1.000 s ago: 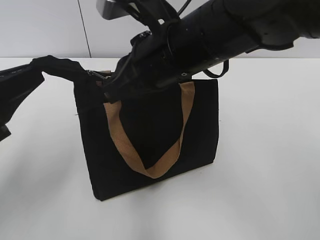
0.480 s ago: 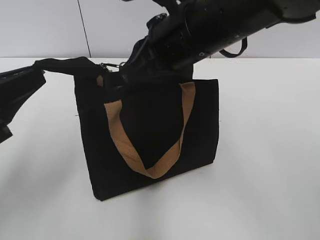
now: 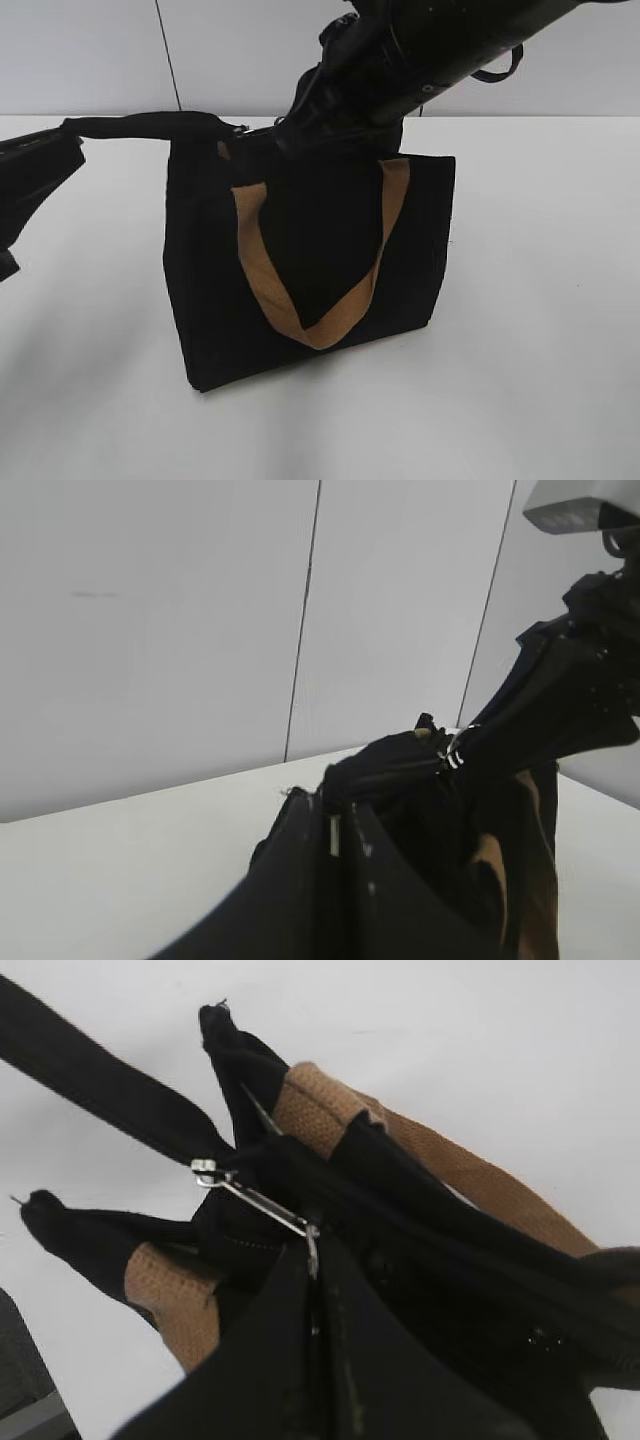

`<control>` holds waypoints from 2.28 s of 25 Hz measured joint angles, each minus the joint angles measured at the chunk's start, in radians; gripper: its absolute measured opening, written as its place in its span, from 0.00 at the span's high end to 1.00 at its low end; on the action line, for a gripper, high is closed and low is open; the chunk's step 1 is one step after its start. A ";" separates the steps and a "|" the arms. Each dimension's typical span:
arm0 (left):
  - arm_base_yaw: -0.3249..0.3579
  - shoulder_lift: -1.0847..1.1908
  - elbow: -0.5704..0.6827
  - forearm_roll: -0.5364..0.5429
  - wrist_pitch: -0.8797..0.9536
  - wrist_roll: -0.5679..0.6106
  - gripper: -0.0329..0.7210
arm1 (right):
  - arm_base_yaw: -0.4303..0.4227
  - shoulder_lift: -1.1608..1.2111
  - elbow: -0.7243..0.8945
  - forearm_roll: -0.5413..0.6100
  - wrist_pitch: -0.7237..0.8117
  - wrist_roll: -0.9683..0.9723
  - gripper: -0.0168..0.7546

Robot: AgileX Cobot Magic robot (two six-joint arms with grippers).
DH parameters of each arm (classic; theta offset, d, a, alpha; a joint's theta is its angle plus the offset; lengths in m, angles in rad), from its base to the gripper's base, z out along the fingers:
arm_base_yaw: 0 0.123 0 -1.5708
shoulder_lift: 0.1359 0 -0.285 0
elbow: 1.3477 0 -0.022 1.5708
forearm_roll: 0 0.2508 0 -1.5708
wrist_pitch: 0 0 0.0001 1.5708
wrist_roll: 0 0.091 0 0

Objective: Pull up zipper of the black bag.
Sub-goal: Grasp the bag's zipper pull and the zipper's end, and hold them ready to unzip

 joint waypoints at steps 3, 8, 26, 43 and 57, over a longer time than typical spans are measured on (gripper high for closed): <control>-0.001 -0.017 0.000 0.001 0.046 0.000 0.94 | -0.010 0.000 0.000 -0.002 0.009 0.007 1.00; -0.002 -0.027 0.000 -0.006 0.083 0.000 0.94 | -0.012 0.000 -0.001 -0.004 0.012 0.008 1.00; -0.006 -0.028 -0.001 -0.038 0.125 0.003 0.95 | -0.040 0.007 -0.079 -0.096 0.105 0.047 1.00; -0.006 -0.032 -0.001 -0.062 0.165 0.003 0.95 | -0.050 0.015 -0.159 -0.258 0.205 0.121 1.00; -0.006 -0.032 -0.001 -0.069 0.167 0.015 0.95 | -0.058 0.020 -0.167 -0.477 0.267 0.292 1.00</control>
